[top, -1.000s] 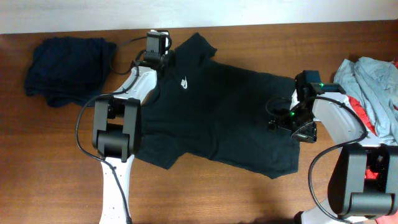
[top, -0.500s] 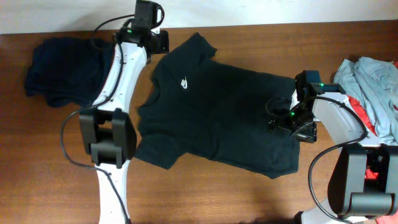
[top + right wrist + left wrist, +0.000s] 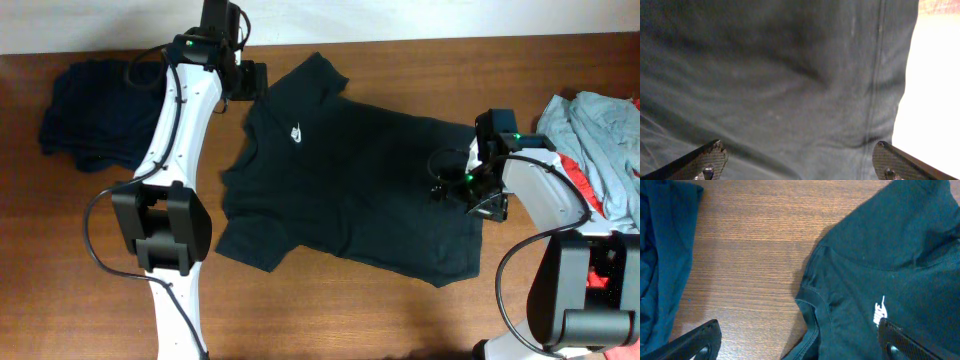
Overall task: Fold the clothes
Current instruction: 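Release the shirt and lift the right gripper away to the upper right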
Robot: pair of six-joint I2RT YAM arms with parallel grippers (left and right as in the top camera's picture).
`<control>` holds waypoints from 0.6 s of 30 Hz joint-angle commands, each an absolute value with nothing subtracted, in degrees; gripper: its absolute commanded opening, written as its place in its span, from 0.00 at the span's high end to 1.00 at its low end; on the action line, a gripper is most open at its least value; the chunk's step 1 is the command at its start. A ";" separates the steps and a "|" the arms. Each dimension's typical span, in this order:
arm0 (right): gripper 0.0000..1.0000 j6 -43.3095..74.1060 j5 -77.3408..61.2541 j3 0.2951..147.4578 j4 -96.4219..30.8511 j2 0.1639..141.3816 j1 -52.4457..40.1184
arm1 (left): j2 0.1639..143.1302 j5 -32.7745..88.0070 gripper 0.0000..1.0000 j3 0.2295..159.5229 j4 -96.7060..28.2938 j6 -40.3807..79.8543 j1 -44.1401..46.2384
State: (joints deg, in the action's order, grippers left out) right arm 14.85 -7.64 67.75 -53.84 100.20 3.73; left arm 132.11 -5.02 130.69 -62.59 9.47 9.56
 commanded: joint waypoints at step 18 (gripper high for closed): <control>0.96 12.40 -4.23 97.58 -51.66 110.50 3.79 | 131.66 -5.85 0.01 130.98 -62.67 9.76 9.58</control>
State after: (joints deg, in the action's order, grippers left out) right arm 13.58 -6.20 91.46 -48.77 105.93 3.73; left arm 132.11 -5.23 130.72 -62.63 9.47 9.67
